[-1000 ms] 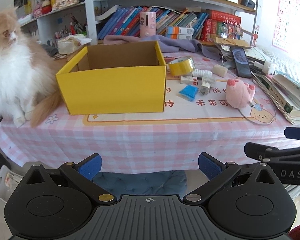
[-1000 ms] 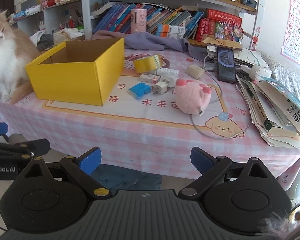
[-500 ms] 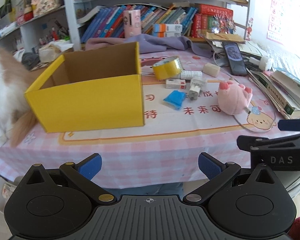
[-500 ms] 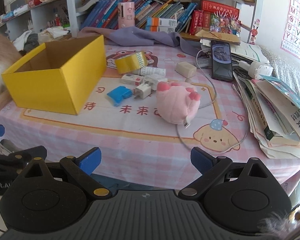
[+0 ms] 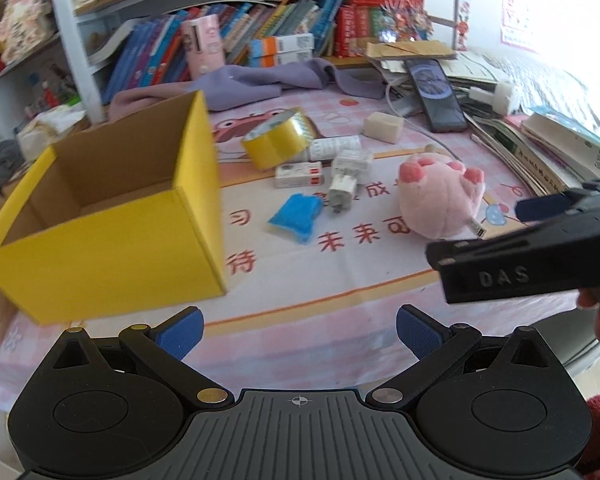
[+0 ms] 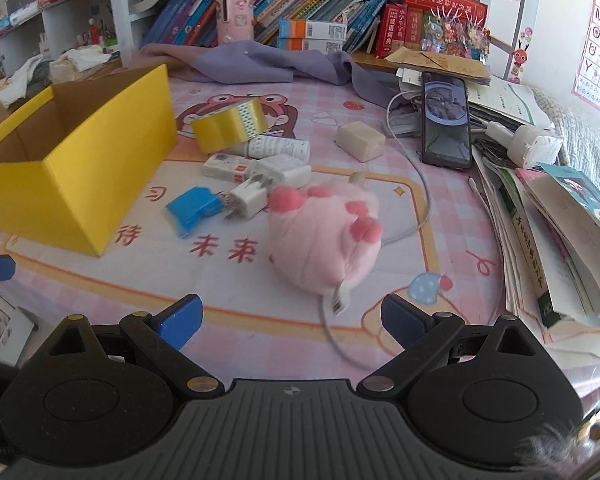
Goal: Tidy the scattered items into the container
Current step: 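Move the right gripper to the pink plush pig and close on it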
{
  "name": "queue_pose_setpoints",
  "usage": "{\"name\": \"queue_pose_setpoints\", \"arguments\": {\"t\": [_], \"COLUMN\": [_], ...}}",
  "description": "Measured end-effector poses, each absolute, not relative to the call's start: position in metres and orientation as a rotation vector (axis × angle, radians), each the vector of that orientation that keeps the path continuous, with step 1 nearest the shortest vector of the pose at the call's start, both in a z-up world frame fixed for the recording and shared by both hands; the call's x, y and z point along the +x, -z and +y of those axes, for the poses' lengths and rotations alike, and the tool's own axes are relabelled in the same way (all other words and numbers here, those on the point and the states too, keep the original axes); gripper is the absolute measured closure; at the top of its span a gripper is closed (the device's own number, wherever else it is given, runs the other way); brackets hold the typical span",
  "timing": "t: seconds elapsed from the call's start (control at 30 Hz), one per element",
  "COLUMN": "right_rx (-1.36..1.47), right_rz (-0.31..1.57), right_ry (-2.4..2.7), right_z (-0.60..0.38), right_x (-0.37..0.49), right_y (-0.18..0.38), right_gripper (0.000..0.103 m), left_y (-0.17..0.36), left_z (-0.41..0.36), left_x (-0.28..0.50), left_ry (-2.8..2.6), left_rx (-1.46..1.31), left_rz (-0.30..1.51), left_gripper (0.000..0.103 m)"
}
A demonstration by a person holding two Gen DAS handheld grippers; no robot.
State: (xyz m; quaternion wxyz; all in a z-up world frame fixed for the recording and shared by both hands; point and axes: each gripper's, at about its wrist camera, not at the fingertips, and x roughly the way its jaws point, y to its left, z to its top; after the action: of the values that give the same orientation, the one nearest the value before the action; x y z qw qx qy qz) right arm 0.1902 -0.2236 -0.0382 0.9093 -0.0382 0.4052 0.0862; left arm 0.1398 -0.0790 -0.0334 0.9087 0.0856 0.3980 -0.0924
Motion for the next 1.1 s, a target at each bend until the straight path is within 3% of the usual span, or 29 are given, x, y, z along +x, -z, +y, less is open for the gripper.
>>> {"name": "queue_pose_setpoints", "arguments": {"t": [0.53,0.87,1.1], "right_rx": [-0.057,-0.015,0.042], "right_rz": [0.922,0.959,0.930], "right_ry": [-0.254,-0.325,-0.235], "right_z": [-0.244,-0.250,-0.282], "right_x": [0.266,0.290,0.301], "right_y": [0.064,0.071,0.061], "right_gripper": [0.006,0.035,0.037], "left_y": [0.042,0.045,0.045], "left_z": [-0.131,-0.143,-0.147], "left_x": [0.194,0.214,0.230], "left_ry": [0.236,0.207,0.199], "left_rx": [0.274,0.292,0.272], "left_rz": [0.869,0.907,0.907], "left_gripper": [0.000,0.000,0.001]}}
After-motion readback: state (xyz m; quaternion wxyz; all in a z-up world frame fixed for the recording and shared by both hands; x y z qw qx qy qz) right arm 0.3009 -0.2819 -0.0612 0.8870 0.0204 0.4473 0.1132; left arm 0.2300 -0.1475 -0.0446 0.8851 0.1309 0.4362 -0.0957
